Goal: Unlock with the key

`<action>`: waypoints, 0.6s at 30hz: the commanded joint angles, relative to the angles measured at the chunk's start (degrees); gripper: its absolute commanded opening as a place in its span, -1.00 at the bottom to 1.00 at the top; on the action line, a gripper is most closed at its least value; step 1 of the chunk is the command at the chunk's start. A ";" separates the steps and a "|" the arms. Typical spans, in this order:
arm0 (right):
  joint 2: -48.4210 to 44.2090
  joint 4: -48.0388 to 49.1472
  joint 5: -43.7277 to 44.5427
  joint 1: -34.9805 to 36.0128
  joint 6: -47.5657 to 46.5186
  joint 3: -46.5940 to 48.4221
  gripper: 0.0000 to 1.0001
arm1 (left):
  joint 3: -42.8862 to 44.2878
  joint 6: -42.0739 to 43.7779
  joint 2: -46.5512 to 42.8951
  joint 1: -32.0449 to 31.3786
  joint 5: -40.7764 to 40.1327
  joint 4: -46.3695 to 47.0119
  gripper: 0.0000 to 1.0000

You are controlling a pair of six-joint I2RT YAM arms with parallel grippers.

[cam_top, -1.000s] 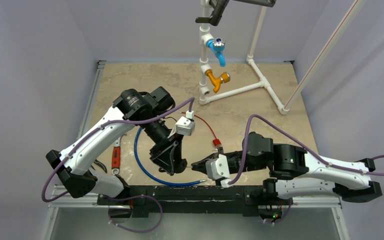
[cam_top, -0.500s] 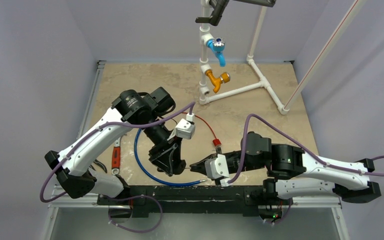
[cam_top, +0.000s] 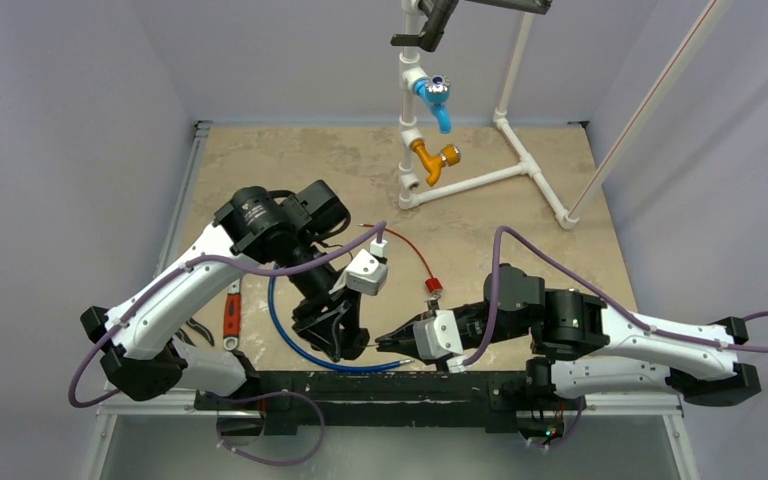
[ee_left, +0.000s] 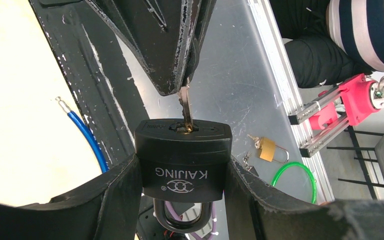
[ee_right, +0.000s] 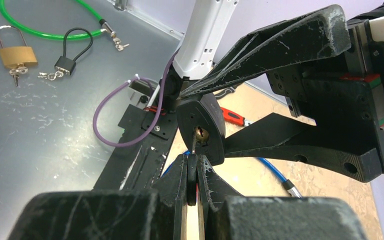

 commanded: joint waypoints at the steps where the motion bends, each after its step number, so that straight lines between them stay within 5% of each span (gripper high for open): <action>1: 2.82 4.27 -1.54 0.92 1.84 -1.59 -1.00 | 4.45 1.46 -0.89 0.20 8.40 -10.21 -1.00; 18: 3.19 -3.01 13.04 7.49 -7.37 5.59 -1.00 | 1.31 2.50 0.24 0.38 11.49 -10.13 -1.00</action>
